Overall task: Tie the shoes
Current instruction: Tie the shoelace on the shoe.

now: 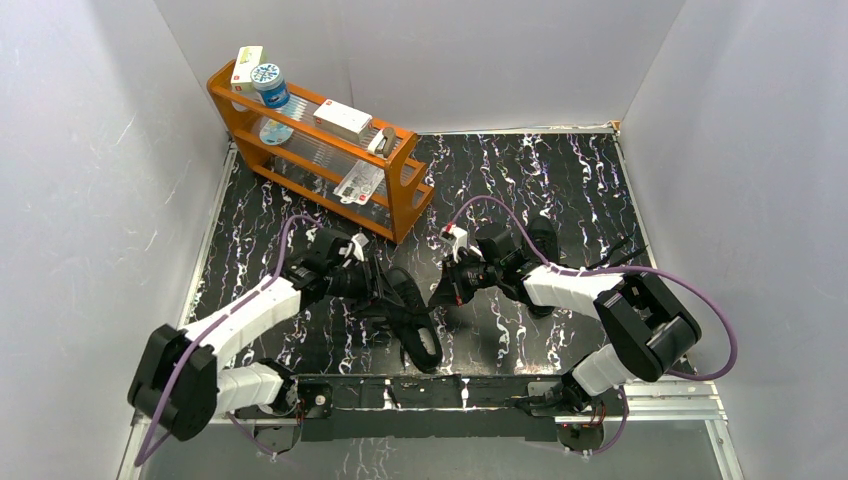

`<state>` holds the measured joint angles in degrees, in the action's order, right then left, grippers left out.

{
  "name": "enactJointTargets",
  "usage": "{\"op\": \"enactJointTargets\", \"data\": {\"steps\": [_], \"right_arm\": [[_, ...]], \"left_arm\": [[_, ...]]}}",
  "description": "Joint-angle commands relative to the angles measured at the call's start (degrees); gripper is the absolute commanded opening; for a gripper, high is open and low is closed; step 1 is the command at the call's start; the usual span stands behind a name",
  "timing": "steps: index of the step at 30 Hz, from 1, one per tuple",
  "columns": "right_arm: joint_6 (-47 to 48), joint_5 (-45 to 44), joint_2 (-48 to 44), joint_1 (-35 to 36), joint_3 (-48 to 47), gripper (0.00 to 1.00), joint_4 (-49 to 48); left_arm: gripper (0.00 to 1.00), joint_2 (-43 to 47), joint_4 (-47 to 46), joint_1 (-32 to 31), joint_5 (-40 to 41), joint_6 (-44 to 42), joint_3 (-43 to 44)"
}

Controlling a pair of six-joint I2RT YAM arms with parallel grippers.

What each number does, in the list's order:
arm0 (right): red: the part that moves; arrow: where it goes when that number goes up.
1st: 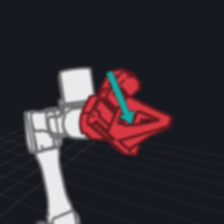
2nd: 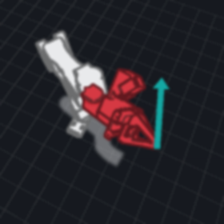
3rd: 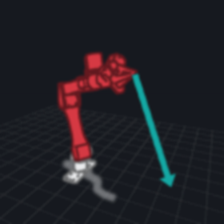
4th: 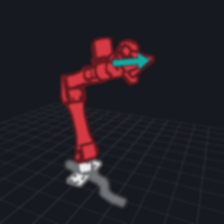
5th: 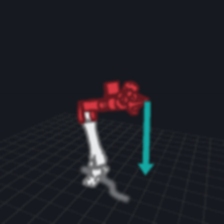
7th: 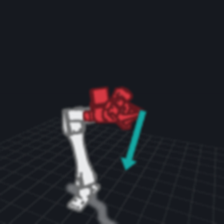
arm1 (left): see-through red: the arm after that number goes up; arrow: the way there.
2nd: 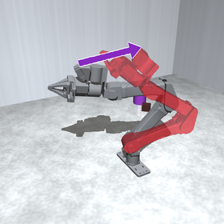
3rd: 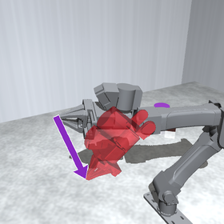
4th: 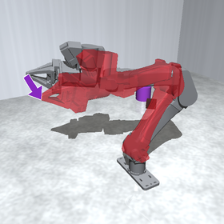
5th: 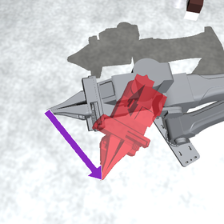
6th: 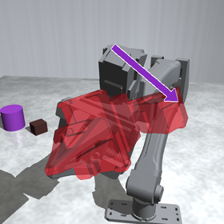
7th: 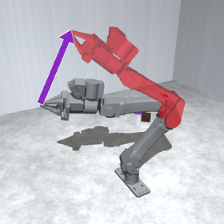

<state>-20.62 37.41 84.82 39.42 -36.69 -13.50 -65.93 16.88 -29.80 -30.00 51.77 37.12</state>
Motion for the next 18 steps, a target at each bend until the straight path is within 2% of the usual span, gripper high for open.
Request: {"op": "enactJointTargets", "data": {"steps": [1, 6, 18], "right_arm": [[0.5, 1.0, 0.1, -0.2, -2.3, 0.00, -1.2], [0.4, 0.8, 0.2, -0.2, -2.3, 0.00, -1.2], [-0.5, 0.6, 0.7, -0.2, -2.3, 0.00, -2.1]], "left_arm": [[0.49, -4.2, -5.0, -0.4, -7.9, -3.0, -0.2], [0.52, -7.3, -6.0, -0.5, -8.9, -5.4, -1.0], [0.48, -9.4, -7.6, -2.0, -12.3, -4.7, -2.7]]}}
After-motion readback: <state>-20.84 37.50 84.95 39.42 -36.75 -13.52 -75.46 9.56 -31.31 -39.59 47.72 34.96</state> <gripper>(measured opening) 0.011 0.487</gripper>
